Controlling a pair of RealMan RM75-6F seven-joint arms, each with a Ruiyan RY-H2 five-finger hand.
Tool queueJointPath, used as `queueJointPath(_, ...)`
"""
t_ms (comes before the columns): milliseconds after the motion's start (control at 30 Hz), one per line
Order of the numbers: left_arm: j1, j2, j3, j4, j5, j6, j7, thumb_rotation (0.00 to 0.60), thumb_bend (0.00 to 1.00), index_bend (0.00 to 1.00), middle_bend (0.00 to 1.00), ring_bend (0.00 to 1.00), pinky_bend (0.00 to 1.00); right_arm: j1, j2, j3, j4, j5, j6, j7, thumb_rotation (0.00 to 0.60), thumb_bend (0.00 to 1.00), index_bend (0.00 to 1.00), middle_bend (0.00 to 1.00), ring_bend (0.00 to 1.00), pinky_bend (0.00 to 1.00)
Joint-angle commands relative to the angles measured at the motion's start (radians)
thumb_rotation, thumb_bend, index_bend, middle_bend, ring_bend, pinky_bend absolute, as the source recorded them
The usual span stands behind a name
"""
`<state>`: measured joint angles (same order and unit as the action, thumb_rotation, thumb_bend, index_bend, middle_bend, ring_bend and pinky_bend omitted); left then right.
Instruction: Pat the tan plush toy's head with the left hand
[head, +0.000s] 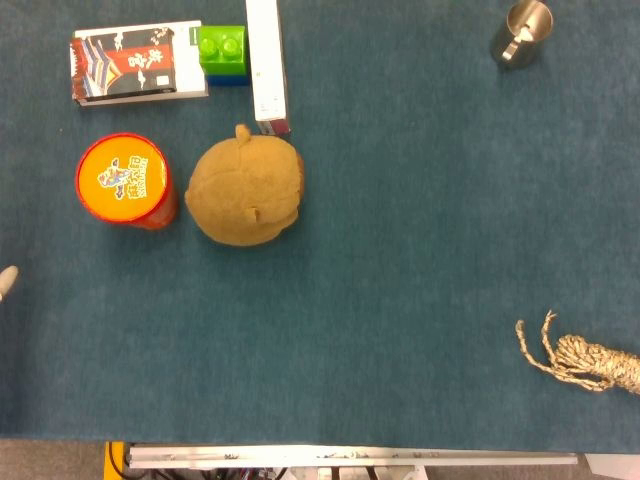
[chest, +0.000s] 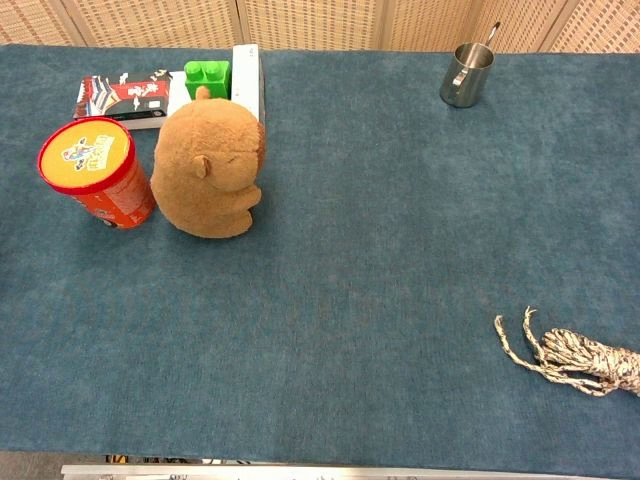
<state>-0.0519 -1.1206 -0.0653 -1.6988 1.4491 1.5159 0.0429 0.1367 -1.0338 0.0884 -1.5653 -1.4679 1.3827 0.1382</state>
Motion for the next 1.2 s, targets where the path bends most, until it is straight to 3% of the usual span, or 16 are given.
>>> queueJointPath(33, -0.023, 0.016, -0.001, 0.013, 0.026, -0.028, -0.058, 0.600, 0.14, 0.09, 0.08, 0.05, 0.01, 0.009, 0.011, 0.005, -0.014, -0.001, -0.007, 0.004, 0.600, 0.14, 0.36, 0.44, 0.26, 0.26)
queueJointPath(467, -0.170, 0.039, -0.005, 0.028, 0.178, -0.151, -0.252, 0.599, 0.14, 0.08, 0.07, 0.05, 0.01, 0.048, 0.067, 0.037, -0.093, 0.024, -0.044, -0.026, 0.600, 0.14, 0.36, 0.44, 0.26, 0.26)
queueJointPath(600, -0.230, 0.028, -0.008, 0.042, 0.221, -0.194, -0.290, 0.512, 0.14, 0.08, 0.06, 0.05, 0.01, 0.060, 0.076, 0.041, -0.109, 0.030, -0.056, -0.037, 0.600, 0.14, 0.36, 0.44, 0.26, 0.26)
queueJointPath(767, -0.307, -0.004, -0.016, 0.078, 0.258, -0.244, -0.355, 0.469, 0.14, 0.07, 0.06, 0.05, 0.00, 0.070, 0.073, 0.041, -0.115, 0.038, -0.072, -0.040, 0.600, 0.14, 0.36, 0.44, 0.26, 0.26)
queueJointPath(867, -0.350, -0.024, -0.020, 0.095, 0.273, -0.270, -0.381, 0.370, 0.14, 0.07, 0.06, 0.05, 0.00, 0.073, 0.070, 0.038, -0.113, 0.040, -0.078, -0.042, 0.600, 0.14, 0.36, 0.44, 0.26, 0.26)
queueJointPath(1200, -0.472, -0.089, -0.024, 0.132, 0.312, -0.332, -0.437, 0.297, 0.14, 0.07, 0.05, 0.04, 0.00, 0.075, 0.073, 0.036, -0.111, 0.059, -0.087, -0.045, 0.600, 0.14, 0.36, 0.44, 0.27, 0.26)
